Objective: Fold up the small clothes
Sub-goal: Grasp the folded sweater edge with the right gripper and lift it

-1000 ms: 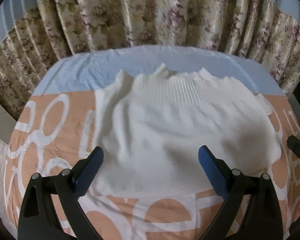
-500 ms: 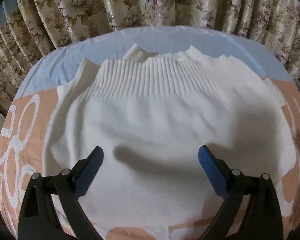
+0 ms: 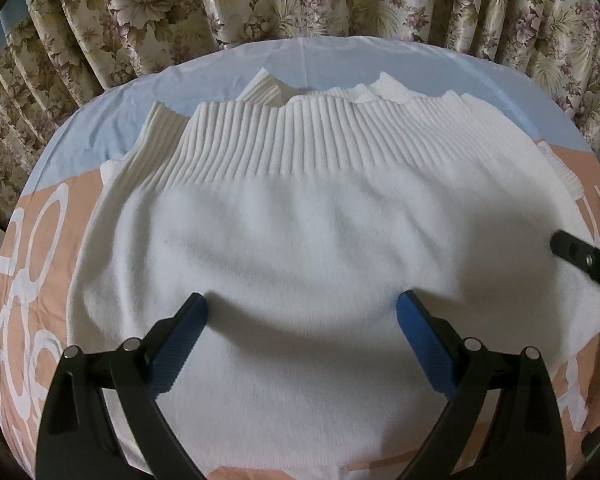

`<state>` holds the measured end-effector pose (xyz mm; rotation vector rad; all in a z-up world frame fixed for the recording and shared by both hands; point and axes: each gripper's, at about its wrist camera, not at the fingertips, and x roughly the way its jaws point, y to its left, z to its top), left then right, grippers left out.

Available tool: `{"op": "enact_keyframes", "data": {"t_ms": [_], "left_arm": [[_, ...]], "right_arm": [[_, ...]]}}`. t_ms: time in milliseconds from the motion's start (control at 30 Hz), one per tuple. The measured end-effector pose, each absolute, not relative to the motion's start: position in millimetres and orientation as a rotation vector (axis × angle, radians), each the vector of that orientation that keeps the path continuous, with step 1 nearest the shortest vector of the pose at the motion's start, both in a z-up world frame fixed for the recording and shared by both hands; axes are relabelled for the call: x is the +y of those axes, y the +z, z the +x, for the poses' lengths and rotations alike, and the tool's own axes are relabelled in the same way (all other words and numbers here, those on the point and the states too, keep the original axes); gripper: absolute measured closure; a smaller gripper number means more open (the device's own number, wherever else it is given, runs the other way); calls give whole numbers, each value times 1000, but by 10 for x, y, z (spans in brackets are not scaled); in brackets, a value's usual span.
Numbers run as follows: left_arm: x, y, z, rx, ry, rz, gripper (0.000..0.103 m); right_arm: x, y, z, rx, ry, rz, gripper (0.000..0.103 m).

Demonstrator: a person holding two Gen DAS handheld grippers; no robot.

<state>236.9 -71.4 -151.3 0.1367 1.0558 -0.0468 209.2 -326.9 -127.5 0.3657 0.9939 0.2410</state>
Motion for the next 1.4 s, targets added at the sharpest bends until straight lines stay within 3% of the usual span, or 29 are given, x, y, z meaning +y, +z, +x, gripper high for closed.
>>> {"op": "enact_keyframes", "data": {"t_ms": [100, 333, 400, 533, 867, 1100, 1400], "left_arm": [[-714, -1516, 2373, 1058, -47, 134, 5], [-704, -1529, 2404, 1065, -45, 123, 2], [-706, -1535, 2406, 1065, -46, 124, 1], [-708, -1540, 2406, 1064, -44, 129, 1], [-617, -1485, 2405, 1067, -101, 114, 1], [439, -1040, 2263, 993, -44, 34, 1], [1887, -887, 2127, 974, 175, -54, 1]], "right_arm": [[-3228, -1274, 2193, 1031, 245, 353, 60], [-3396, -1328, 2292, 1096, 256, 541, 54], [-3383, -1322, 2310, 1099, 244, 519, 70], [-3340, -1234, 2279, 1076, 230, 499, 80], [-2582, -669, 2227, 948, 142, 191, 83], [-1989, -355, 2323, 905, 202, 181, 83], [-659, -320, 2437, 907, 412, 149, 84]]}}
